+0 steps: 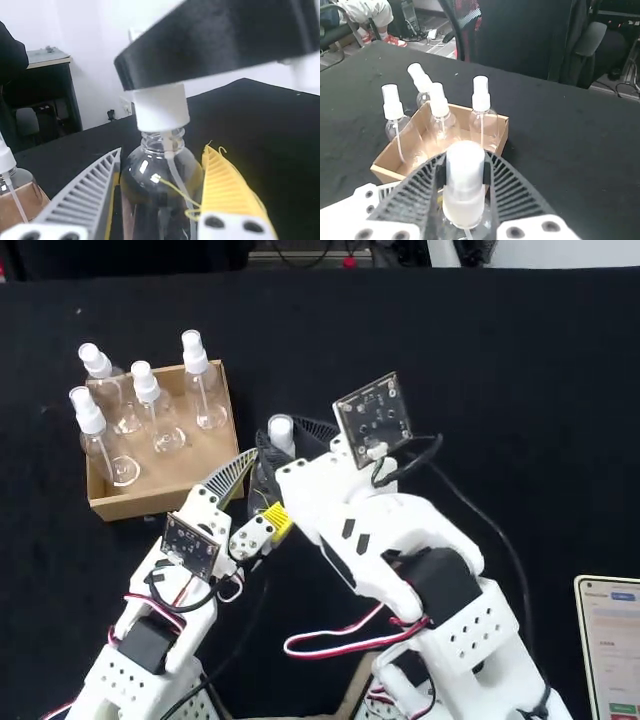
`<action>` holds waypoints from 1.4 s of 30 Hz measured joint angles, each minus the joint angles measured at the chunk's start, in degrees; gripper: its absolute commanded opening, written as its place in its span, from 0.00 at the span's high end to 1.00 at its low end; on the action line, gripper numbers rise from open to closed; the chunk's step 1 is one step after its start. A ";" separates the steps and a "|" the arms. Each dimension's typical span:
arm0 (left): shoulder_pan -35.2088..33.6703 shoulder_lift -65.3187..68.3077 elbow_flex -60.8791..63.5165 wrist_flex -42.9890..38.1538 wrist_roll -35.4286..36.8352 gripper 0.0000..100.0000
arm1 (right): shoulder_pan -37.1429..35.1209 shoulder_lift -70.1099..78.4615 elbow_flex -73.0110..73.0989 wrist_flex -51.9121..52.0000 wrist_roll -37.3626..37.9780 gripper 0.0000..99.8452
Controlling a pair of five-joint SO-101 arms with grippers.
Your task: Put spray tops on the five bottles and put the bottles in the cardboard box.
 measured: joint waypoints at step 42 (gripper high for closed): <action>6.59 -0.09 -2.99 19.08 -1.32 0.75 | 27.52 -15.03 7.47 12.22 0.00 0.78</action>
